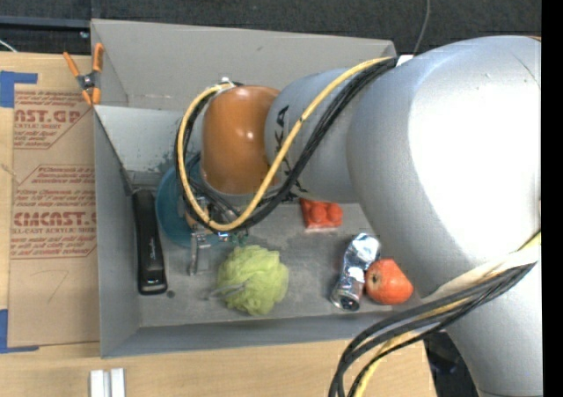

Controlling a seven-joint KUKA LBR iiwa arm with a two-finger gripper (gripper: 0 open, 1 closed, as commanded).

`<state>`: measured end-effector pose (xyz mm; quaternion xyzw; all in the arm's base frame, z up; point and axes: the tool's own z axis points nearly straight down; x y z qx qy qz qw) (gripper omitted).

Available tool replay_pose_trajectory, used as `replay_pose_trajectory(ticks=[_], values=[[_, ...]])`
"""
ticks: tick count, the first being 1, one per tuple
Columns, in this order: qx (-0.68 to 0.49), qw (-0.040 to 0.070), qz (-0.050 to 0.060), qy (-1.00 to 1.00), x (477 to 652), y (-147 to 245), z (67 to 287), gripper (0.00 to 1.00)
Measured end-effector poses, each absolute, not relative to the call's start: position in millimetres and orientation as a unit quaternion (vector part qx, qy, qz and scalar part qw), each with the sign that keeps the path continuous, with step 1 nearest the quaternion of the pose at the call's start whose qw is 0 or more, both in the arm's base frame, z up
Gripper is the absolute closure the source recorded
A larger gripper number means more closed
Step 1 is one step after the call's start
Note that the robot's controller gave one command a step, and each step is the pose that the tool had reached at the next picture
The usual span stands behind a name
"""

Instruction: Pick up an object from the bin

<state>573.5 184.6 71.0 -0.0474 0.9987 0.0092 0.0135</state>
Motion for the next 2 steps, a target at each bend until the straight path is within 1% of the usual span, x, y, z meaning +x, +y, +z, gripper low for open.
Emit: replay_pose_trajectory(ticks=[1, 2], values=[[-0.012, 0.007, 0.005, 1.0, 538.6, 96.8, 79.1, 0.0], [-0.034, 0.016, 0.011, 0.999, 549.8, 154.2, 120.1, 1.0]])
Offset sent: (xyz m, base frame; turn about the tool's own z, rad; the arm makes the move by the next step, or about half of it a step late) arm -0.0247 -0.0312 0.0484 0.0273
